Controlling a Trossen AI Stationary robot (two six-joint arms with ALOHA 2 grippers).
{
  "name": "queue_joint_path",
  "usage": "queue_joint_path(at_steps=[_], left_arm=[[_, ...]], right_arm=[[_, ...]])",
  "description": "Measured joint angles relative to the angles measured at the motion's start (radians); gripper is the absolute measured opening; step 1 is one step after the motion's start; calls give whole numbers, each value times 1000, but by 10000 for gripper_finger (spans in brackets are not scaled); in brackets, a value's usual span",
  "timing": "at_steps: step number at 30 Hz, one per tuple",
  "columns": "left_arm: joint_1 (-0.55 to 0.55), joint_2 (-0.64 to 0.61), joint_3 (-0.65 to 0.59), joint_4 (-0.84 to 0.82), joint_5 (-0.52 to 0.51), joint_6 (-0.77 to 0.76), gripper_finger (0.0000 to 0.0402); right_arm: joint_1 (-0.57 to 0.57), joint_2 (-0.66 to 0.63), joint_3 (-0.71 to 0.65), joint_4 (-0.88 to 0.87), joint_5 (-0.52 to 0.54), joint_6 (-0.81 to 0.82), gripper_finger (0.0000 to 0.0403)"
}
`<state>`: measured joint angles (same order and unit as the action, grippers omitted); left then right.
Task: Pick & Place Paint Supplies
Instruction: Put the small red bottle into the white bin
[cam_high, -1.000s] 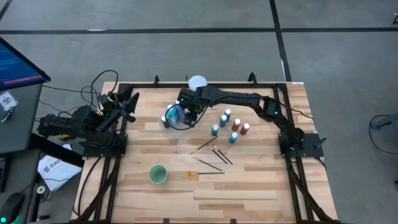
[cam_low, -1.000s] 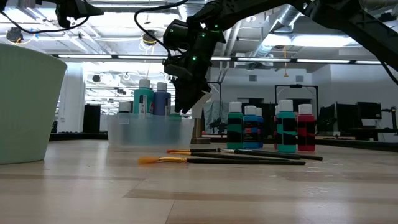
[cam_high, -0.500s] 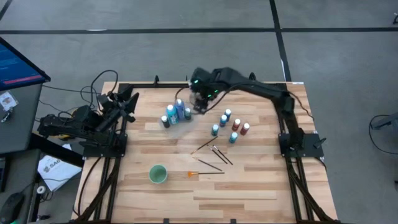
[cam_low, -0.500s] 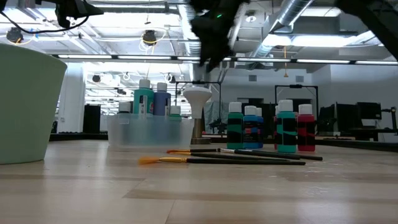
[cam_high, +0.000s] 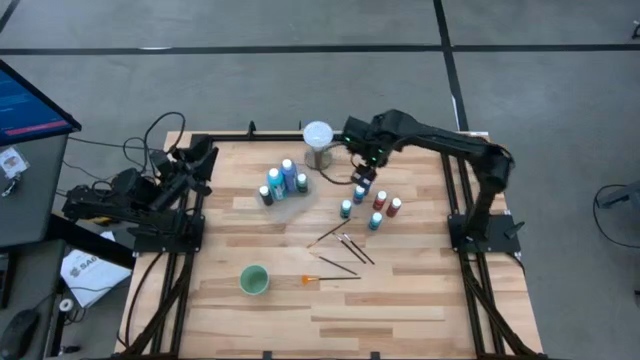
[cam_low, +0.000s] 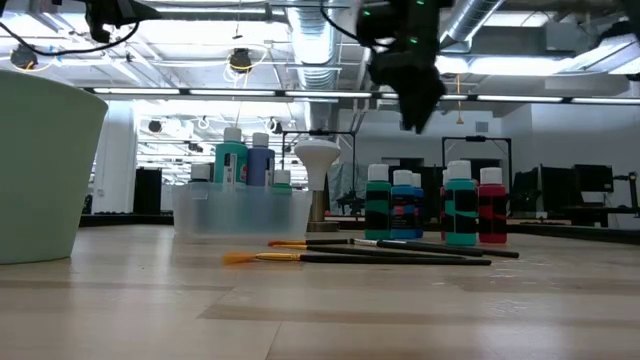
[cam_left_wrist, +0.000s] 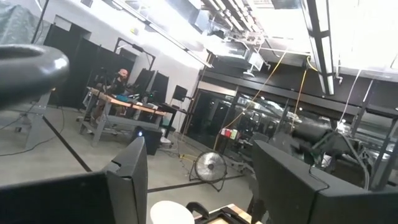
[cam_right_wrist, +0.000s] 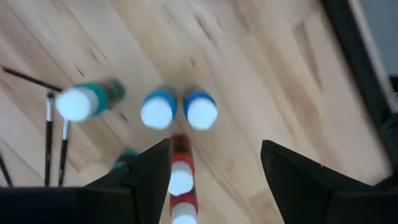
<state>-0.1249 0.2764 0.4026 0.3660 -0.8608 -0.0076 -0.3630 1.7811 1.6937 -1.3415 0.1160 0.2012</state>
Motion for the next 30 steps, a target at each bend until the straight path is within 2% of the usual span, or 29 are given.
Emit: queue_joint_path(at_steps=[4,8,12,17,30], left_arm=[[0,0,0,0,0,0,199],[0,0,0,0,0,2,199],[0,0,0,0,-1,2,199],[0,0,0,-1,-2,2,199],[0,0,0,-2,-3,0,199]], right_arm=[[7,-151,-208,89,-80,90,239],[41,-298,-369,121,-86,195,240],[88,-384,-486,162,-87,276,240],[131,-386,-568,217,-90,321,240],[124,-287,-572,193,-36,247,240]])
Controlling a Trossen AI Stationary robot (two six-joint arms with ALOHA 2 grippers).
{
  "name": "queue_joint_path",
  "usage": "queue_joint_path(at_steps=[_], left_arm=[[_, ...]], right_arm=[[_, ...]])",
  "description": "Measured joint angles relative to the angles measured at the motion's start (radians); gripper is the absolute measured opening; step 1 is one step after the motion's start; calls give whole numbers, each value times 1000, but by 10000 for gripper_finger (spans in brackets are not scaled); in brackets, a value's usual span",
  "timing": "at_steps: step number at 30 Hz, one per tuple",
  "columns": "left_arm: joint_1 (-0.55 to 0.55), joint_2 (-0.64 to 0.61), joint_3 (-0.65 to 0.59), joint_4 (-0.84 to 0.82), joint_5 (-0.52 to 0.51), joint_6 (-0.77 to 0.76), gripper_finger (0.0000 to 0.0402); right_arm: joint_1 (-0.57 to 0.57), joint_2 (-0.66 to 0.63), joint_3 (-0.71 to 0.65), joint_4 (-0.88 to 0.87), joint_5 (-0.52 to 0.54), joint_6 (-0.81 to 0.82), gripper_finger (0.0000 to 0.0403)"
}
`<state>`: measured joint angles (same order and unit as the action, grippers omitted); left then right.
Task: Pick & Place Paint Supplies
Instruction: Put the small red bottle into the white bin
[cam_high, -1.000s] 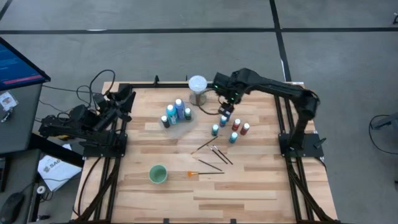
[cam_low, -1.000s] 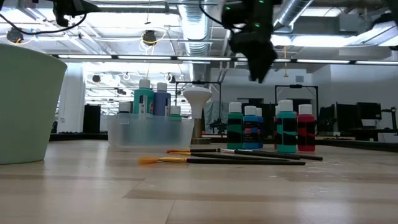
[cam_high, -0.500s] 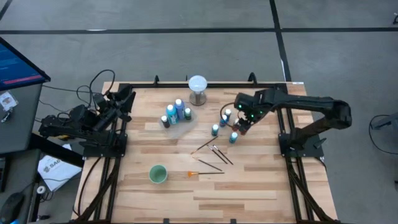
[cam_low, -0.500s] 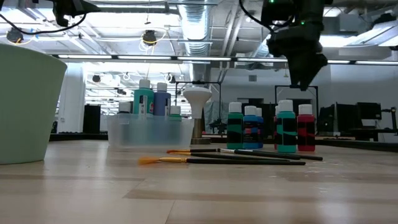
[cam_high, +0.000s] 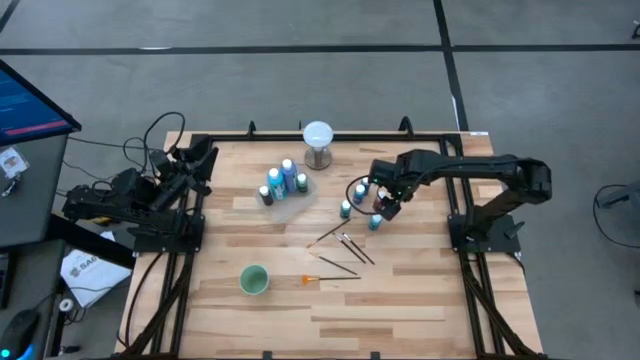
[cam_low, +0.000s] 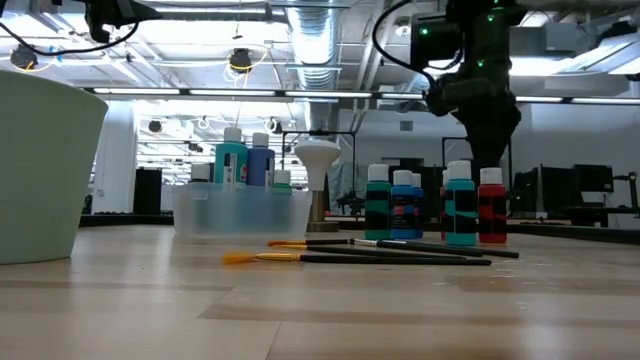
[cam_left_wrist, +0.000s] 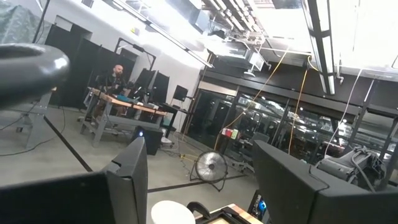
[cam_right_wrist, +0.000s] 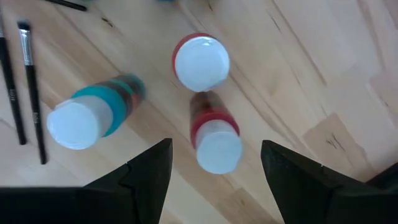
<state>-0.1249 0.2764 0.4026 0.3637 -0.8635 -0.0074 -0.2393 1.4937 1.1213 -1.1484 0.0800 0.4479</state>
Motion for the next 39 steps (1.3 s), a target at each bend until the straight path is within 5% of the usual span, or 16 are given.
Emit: queue_joint_path(at_steps=[17,24,39], left_arm=[[0,0,0,-1,0,2,199],[0,0,0,-1,0,2,199],[0,0,0,-1,2,2,199]], right_arm=[[-18,-19,-114,125,-46,-13,192],[-19,-19,-114,115,-50,-13,111],[-36,-83,-113,29,-33,-2,108]])
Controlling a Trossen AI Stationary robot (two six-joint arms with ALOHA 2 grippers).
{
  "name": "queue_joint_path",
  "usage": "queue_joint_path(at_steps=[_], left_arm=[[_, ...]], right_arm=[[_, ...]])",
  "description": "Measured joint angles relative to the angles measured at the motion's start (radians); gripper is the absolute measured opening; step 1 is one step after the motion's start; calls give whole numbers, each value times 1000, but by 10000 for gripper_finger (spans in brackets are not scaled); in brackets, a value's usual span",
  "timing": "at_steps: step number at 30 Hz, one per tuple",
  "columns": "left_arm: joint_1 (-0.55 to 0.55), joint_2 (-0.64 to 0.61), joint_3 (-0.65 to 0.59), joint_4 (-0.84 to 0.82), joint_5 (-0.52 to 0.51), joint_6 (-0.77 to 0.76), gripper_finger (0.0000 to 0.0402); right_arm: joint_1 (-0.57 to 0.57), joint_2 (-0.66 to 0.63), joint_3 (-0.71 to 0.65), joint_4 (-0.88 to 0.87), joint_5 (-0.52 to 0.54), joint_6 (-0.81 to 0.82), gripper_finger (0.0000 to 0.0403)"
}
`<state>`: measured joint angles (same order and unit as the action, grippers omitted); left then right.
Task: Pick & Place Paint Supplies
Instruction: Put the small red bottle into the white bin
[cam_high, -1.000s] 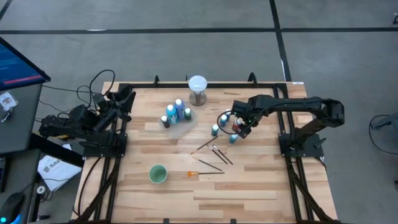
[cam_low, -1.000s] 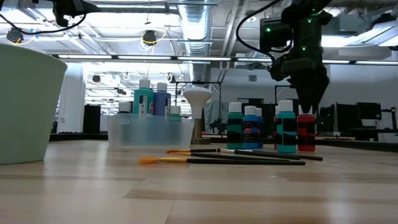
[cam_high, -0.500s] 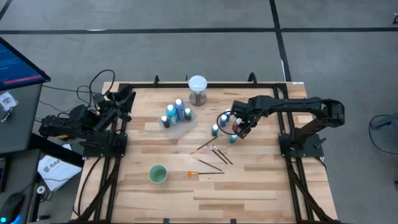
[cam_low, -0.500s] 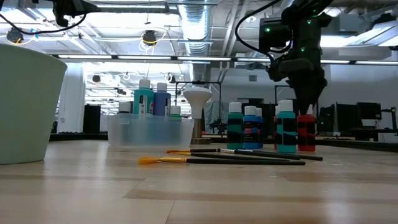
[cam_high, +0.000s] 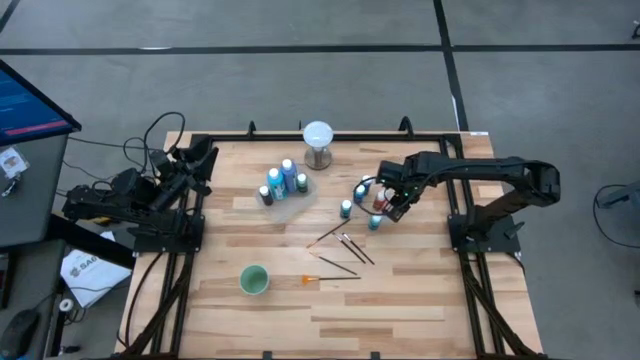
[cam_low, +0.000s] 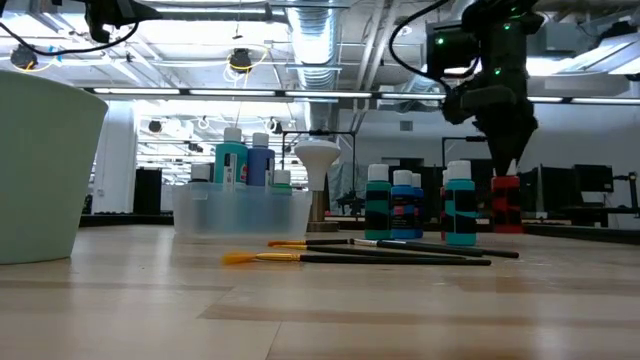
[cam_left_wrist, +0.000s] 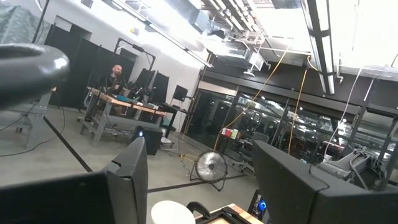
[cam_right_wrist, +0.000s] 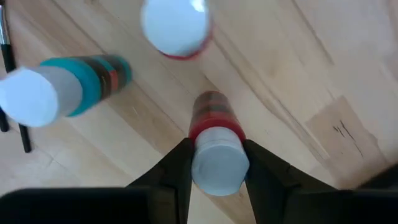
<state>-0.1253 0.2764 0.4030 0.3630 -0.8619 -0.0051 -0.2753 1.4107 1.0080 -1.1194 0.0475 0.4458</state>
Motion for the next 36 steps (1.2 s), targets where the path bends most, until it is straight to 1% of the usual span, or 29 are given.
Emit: queue_joint_path(at_steps=[3,6,10,15,21,27,36], left_arm=[[0,0,0,0,0,0,199],[0,0,0,0,0,0,199],[0,0,0,0,0,0,199],[0,0,0,-3,0,0,199],[0,0,0,-4,0,0,199],[0,0,0,-4,-1,-2,199],[0,0,0,-8,-1,-2,199]], right_arm=[[-25,-52,3,-26,5,23,108],[-52,-95,39,-68,7,34,108],[-78,-126,123,-122,42,46,108],[-94,-125,268,-193,86,54,108],[-82,-50,459,-230,93,71,108],[-35,81,638,-223,112,29,108],[42,317,855,-95,108,-64,108]])
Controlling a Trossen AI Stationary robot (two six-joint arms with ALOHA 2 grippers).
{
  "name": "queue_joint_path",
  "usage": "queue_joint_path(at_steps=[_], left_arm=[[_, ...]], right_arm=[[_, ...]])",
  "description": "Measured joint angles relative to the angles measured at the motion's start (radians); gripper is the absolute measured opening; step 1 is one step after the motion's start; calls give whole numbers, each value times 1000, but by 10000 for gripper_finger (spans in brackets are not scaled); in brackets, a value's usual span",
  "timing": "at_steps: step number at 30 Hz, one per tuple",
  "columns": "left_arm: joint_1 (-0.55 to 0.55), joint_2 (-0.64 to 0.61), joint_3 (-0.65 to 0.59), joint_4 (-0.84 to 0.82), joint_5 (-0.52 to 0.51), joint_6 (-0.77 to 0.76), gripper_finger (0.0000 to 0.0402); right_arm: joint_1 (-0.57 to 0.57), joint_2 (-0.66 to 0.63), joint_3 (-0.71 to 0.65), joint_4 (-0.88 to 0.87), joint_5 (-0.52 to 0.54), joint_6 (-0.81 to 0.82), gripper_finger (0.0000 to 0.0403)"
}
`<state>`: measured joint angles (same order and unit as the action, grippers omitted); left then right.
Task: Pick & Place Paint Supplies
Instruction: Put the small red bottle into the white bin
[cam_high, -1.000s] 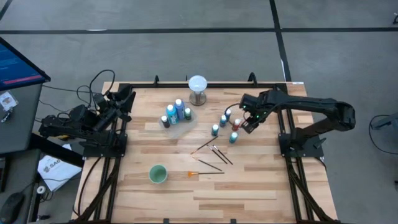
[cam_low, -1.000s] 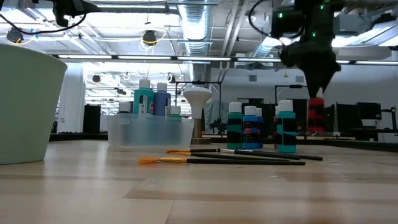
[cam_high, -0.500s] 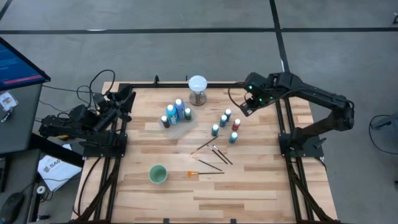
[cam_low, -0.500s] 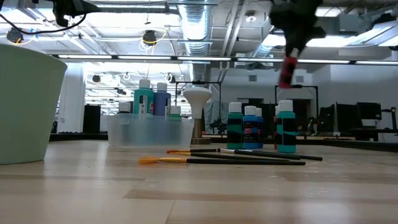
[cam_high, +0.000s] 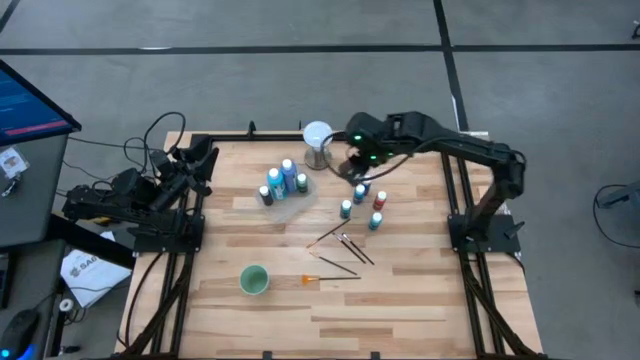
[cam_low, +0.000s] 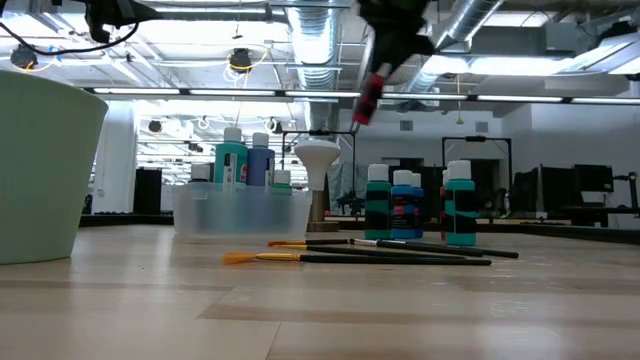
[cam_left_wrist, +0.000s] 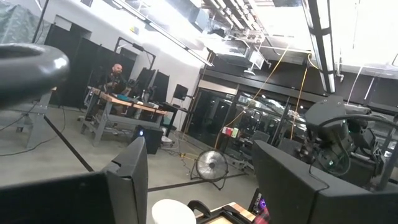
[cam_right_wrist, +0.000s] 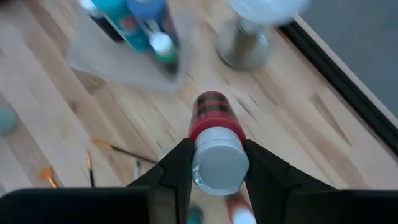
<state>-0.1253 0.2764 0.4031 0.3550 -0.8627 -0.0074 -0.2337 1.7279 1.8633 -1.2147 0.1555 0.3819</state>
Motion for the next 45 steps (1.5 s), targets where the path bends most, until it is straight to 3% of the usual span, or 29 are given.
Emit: queue_joint_path(at_steps=[12,20,27,45], left_arm=[[0,0,0,-5,0,-9,199],[0,0,0,-9,0,-26,199],[0,0,0,-11,3,-19,199],[0,0,0,-11,5,-16,199]], right_arm=[[113,344,285,99,-107,-133,114],[123,518,427,82,-102,-131,116],[84,599,440,45,-93,-77,114],[29,665,439,-7,-65,-77,113]])
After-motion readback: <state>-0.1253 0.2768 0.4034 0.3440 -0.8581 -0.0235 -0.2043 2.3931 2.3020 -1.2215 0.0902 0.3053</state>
